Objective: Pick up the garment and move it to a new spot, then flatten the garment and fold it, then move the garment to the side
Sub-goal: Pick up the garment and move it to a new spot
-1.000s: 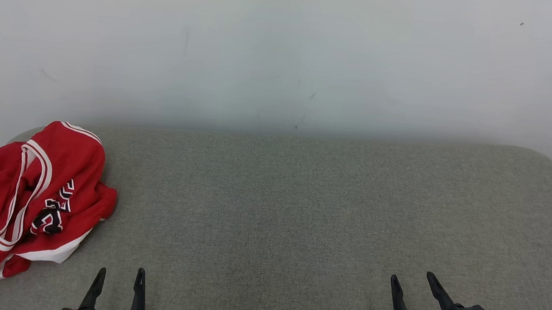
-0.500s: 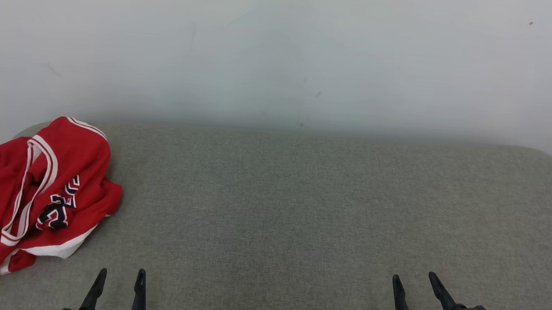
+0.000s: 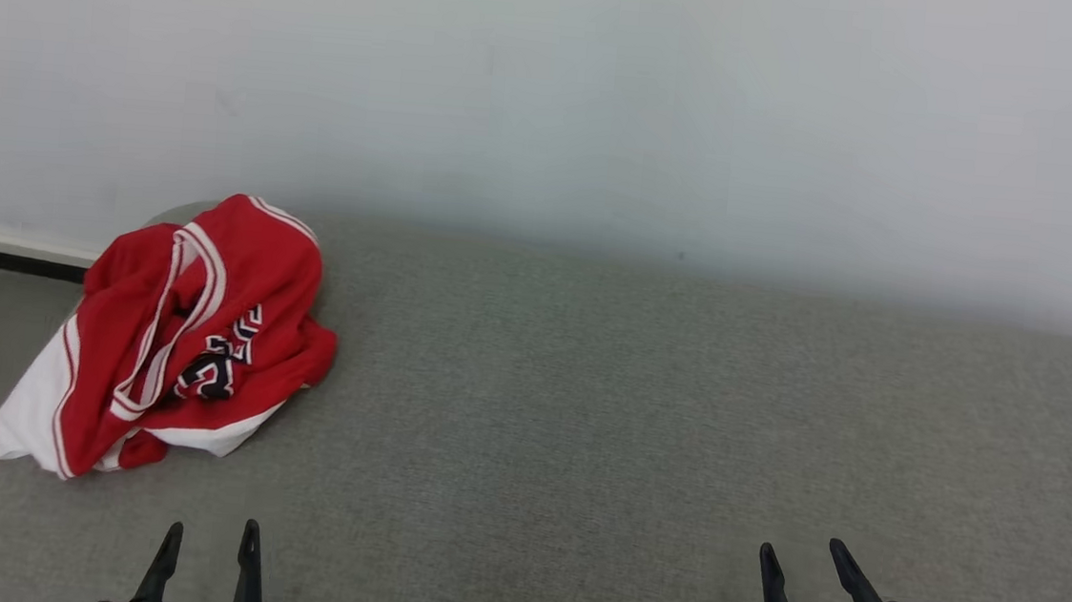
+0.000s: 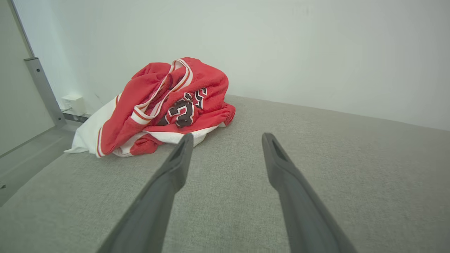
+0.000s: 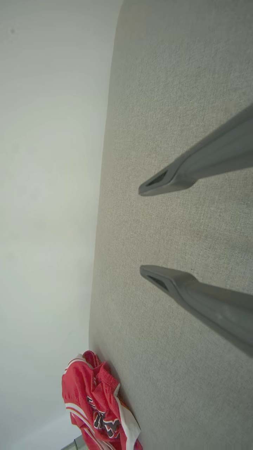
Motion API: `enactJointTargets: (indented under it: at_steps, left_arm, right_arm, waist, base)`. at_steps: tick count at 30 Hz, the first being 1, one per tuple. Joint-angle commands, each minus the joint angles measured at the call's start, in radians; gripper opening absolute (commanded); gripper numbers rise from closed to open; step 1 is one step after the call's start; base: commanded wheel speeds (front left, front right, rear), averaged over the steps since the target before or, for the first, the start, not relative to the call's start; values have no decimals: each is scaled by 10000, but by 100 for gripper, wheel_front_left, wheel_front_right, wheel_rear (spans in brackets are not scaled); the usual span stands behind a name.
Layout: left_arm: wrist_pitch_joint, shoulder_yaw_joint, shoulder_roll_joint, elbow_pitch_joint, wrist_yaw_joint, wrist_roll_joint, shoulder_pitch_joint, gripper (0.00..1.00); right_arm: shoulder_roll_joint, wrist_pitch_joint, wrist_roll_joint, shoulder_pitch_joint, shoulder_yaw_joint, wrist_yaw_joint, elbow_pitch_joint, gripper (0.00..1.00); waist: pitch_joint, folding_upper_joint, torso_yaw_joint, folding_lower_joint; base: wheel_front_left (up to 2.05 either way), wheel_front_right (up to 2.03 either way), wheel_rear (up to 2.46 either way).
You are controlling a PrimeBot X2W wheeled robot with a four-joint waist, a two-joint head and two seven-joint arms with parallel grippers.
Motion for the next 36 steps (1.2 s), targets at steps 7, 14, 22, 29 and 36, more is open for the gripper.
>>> enactJointTargets:
  at_steps: [7,14,22,29,36]
  left_arm:
    - [-31,210,194,-204,95,177,299,100]
    - [-31,402,326,-410,211,112,551,100]
    - [-31,749,267,-969,475,-80,945,100]
    - [-31,841,177,-1457,744,-138,1367,100]
    - [-31,731,133,-1600,882,-85,1532,100]
  right_arm:
    - [-21,-181,70,-76,235,8,134,100]
    - [-15,-295,301,-107,304,8,249,100]
    - [-21,-358,339,-606,708,8,493,100]
    - [-19,-379,206,-925,903,8,753,100]
    - [-18,-469,178,-936,930,8,915,100]
  waist:
    - [-105,-1,1867,0]
    - [-142,-1,2928,0]
    - [126,-1,3198,0]
    - [253,-1,3298,0]
    - [262,-1,3300,0]
  base:
    - [0,0,0]
    - [0,0,0]
    - [0,0,0]
    - [0,0,0]
    - [0,0,0]
